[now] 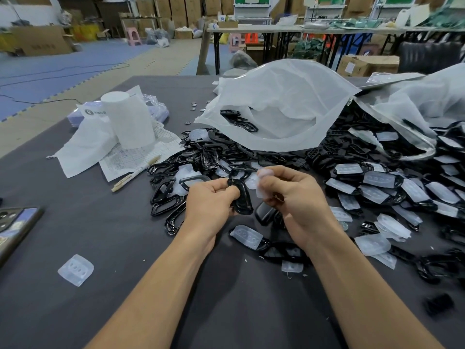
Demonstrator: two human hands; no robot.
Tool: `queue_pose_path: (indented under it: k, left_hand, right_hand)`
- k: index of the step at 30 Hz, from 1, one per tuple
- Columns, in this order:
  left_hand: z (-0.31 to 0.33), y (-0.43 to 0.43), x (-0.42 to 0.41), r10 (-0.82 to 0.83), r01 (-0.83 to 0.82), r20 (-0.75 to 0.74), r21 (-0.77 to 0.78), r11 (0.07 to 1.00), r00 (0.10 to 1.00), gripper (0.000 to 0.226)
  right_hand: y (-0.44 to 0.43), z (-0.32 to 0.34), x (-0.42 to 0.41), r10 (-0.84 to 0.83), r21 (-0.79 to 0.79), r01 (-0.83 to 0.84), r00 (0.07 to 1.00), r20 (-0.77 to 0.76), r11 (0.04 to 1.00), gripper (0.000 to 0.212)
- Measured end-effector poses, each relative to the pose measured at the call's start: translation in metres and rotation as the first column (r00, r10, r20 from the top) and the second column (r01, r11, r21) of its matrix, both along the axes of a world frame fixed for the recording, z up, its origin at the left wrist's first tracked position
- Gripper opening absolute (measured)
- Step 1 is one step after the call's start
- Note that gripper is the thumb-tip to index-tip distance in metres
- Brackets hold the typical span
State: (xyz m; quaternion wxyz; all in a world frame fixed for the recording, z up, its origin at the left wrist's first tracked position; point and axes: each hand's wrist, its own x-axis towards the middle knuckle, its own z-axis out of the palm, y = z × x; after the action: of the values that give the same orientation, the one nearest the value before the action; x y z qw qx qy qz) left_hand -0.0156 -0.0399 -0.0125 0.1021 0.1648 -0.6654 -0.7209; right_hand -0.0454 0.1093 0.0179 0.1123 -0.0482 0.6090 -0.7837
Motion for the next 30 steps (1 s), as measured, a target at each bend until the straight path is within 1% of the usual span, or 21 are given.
queue_pose_path:
  k: [5,9,11,13,16,19,21,23,26,28,30]
  left_hand:
    - [0.000,0.002,0.000,-0.002,0.002,0.000,-0.009,1.000,1.000,0.023]
    - [-0.001,0.004,0.001,-0.028,0.028,-0.011,-0.009,1.000,1.000,0.025]
    - [-0.001,0.004,0.002,-0.032,0.031,-0.022,-0.049,0.998,0.999,0.025]
    - [-0.001,0.004,0.002,-0.048,0.046,-0.031,-0.057,0.997,0.998,0.020]
    - [0.002,0.008,0.004,-0.096,0.098,-0.061,0.033,0.995,0.994,0.010]
    - [0.006,0.012,0.006,-0.116,0.126,-0.074,0.141,0.982,0.990,0.015]
    - [0.009,0.013,0.007,-0.161,0.176,-0.079,0.264,0.948,0.984,0.017]
    - [0.012,0.012,0.007,-0.202,0.226,-0.105,0.375,0.899,0.974,0.026]
    - [0.014,0.010,0.008,-0.241,0.270,-0.122,0.398,0.877,0.963,0.039]
    - [0.015,0.009,0.008,-0.244,0.273,-0.124,0.388,0.880,0.962,0.041]
    - [0.015,0.009,0.008,-0.228,0.251,-0.106,0.376,0.892,0.968,0.038]
  right_hand:
    - [0.001,0.001,0.001,0.018,0.032,-0.016,0.998,-0.068,0.999,0.028]
    - [-0.003,-0.001,0.001,0.000,0.048,0.003,0.998,-0.064,0.999,0.018]
    - [-0.005,-0.005,0.001,-0.014,0.097,0.022,0.997,-0.082,0.995,0.012]
    - [-0.007,-0.009,0.001,-0.013,0.158,0.031,0.993,-0.114,0.987,0.012]
    - [-0.012,-0.015,0.001,-0.037,0.246,0.077,0.986,-0.163,0.966,0.018]
    - [-0.015,-0.019,0.003,-0.127,0.374,0.210,0.964,-0.234,0.903,0.014]
    - [-0.016,-0.021,0.003,-0.181,0.398,0.284,0.944,-0.276,0.872,0.011]
    - [-0.015,-0.021,0.000,-0.220,0.405,0.338,0.924,-0.312,0.850,0.012]
    - [-0.015,-0.020,-0.002,-0.228,0.430,0.367,0.912,-0.341,0.825,0.014]
    - [-0.015,-0.019,-0.002,-0.229,0.438,0.368,0.913,-0.338,0.820,0.015]
    - [-0.016,-0.019,-0.001,-0.237,0.447,0.381,0.908,-0.345,0.809,0.018]
